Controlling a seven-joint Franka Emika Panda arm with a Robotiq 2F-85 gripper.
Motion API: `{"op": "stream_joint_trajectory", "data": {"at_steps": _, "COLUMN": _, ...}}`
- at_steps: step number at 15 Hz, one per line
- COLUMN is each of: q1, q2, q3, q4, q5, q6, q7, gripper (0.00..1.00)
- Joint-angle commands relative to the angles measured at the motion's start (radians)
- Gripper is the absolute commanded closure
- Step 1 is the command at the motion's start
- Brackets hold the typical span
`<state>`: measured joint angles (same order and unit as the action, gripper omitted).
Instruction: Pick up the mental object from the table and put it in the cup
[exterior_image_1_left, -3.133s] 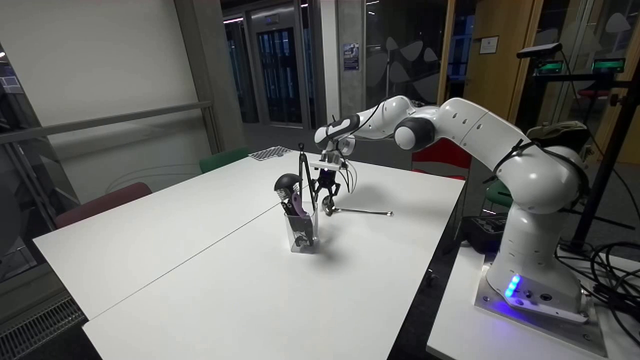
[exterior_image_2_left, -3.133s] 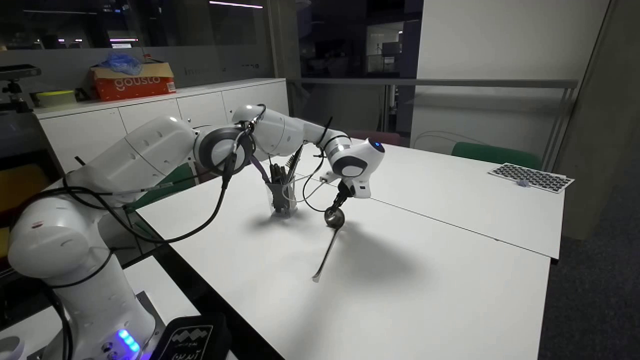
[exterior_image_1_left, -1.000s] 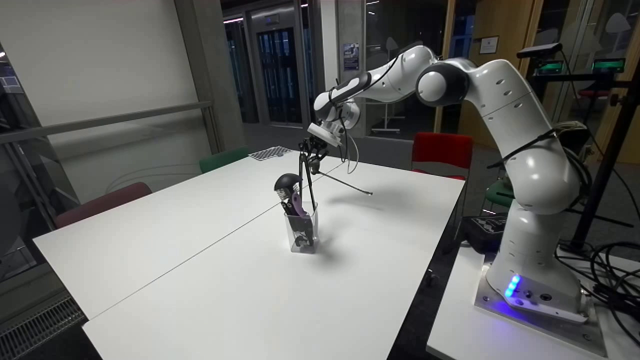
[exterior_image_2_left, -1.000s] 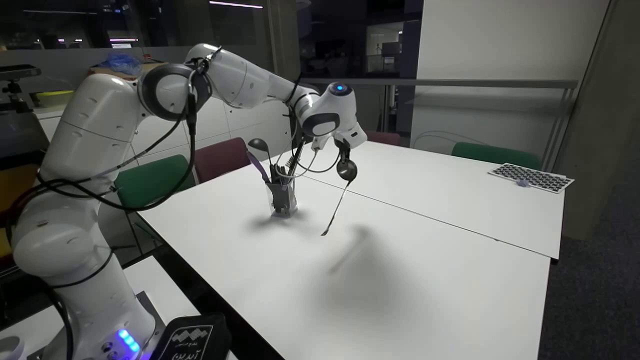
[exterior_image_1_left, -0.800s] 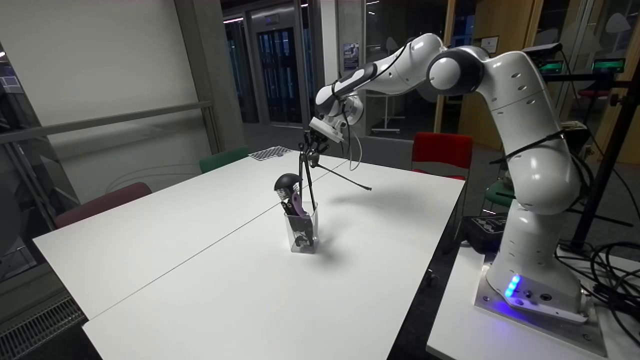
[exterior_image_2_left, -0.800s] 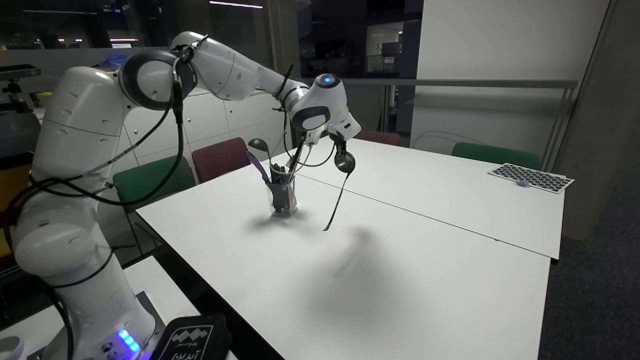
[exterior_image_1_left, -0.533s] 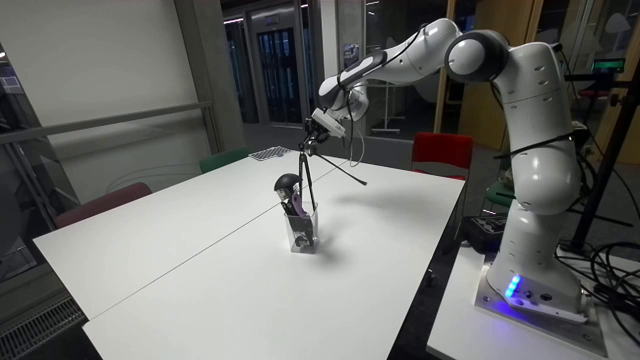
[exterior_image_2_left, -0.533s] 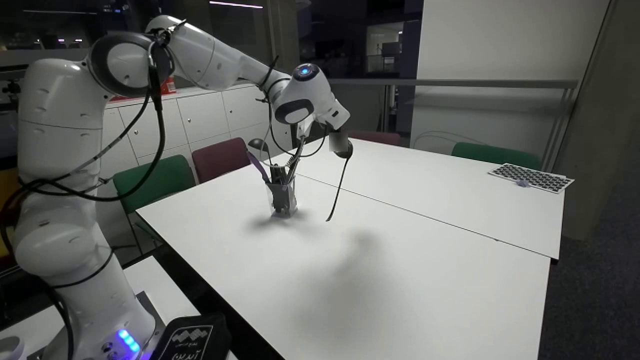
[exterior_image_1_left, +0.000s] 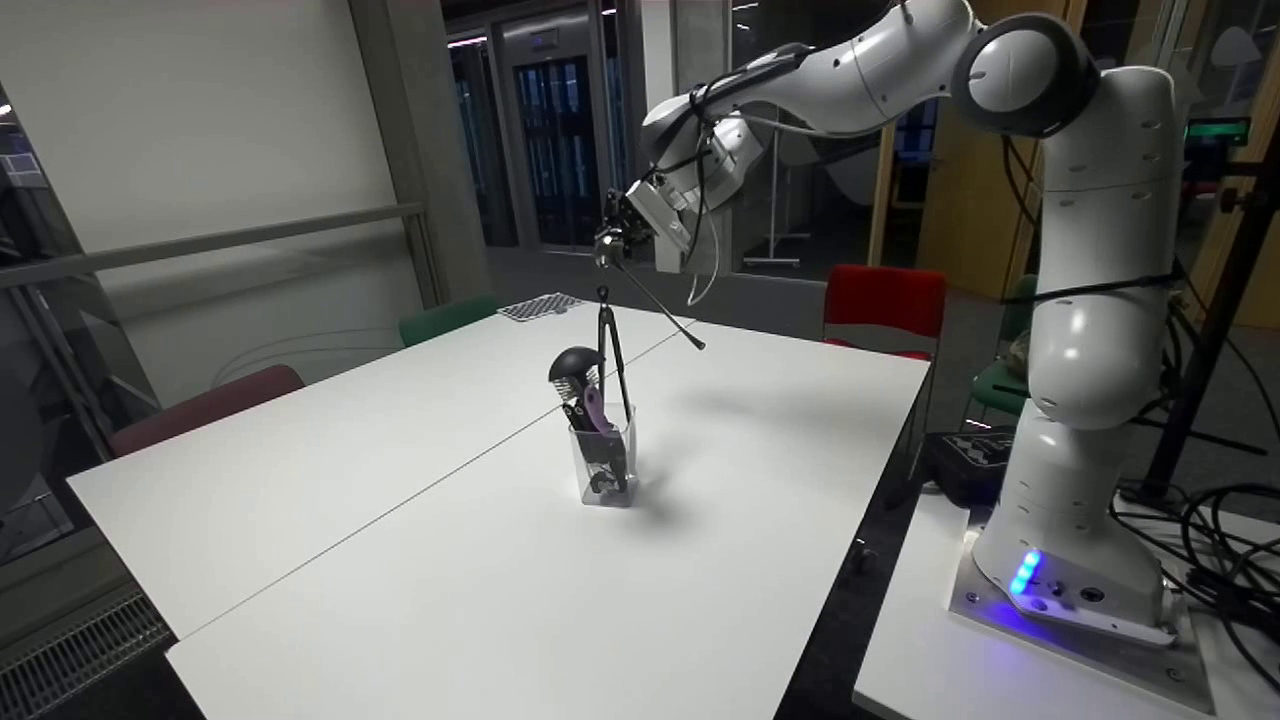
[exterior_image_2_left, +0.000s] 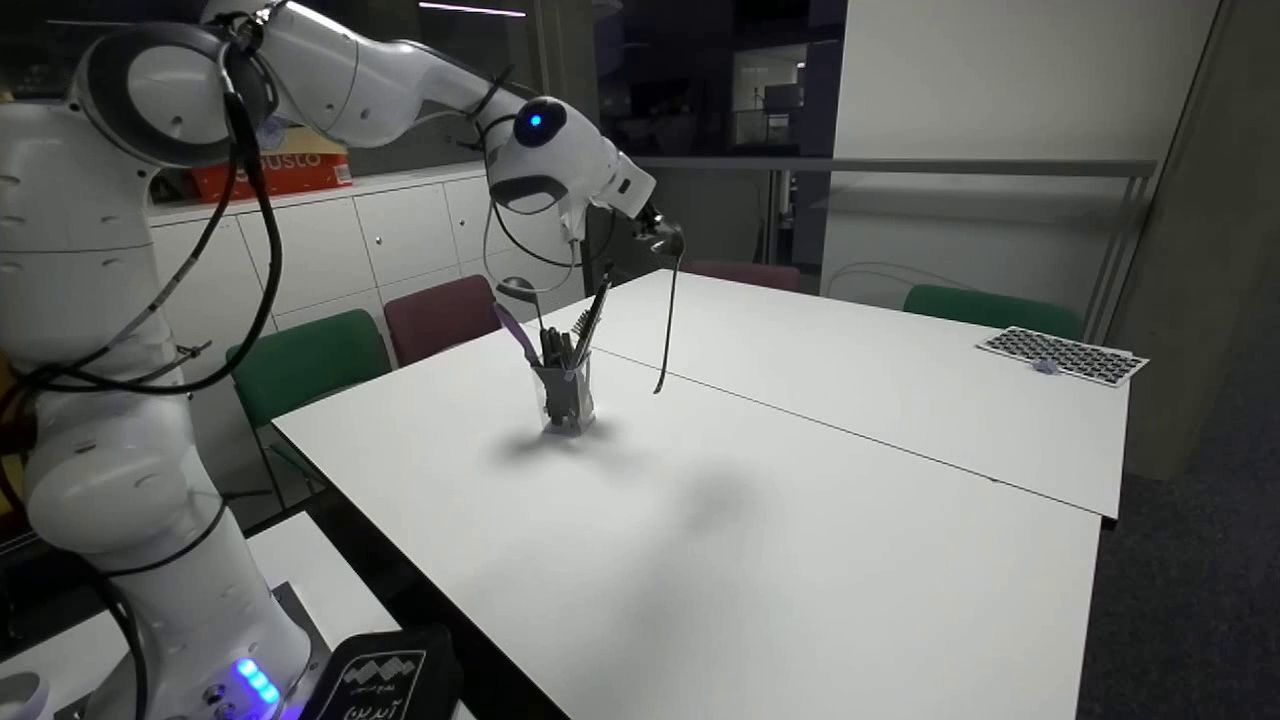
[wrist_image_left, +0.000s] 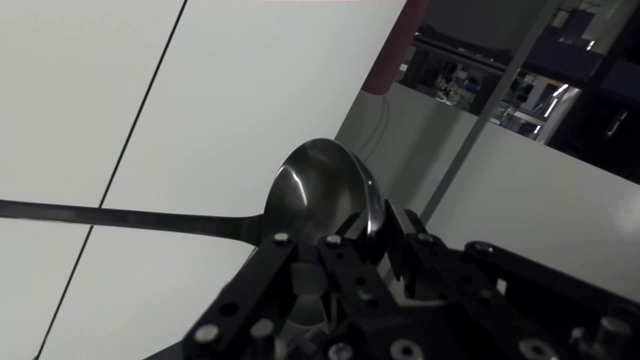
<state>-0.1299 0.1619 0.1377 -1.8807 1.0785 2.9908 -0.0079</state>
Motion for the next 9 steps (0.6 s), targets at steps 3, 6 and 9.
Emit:
{"op": "stream_joint_trajectory", "data": {"at_steps": 3, "q1": -0.02, "q2": -0.13, "q3": 0.05, "q4": -0.03, "q5": 0.364, "q6": 0.039, "q7": -0.356, "gripper": 0.98}}
{"op": "stream_joint_trajectory", "data": {"at_steps": 6, "q1": -0.029, "q2": -0.189, "q3": 0.039, "q4": 0.0, "q5": 0.612, "q6": -0.036, "q7": -0.568, "gripper": 0.98}}
{"op": "stream_joint_trajectory", "data": {"at_steps": 9, "q1": -0.031, "q2": -0.256, "q3": -0.004, "q4": -0.041, "q5": 0.85, "q6": -0.145, "q7": -0.775, "gripper": 0.98}}
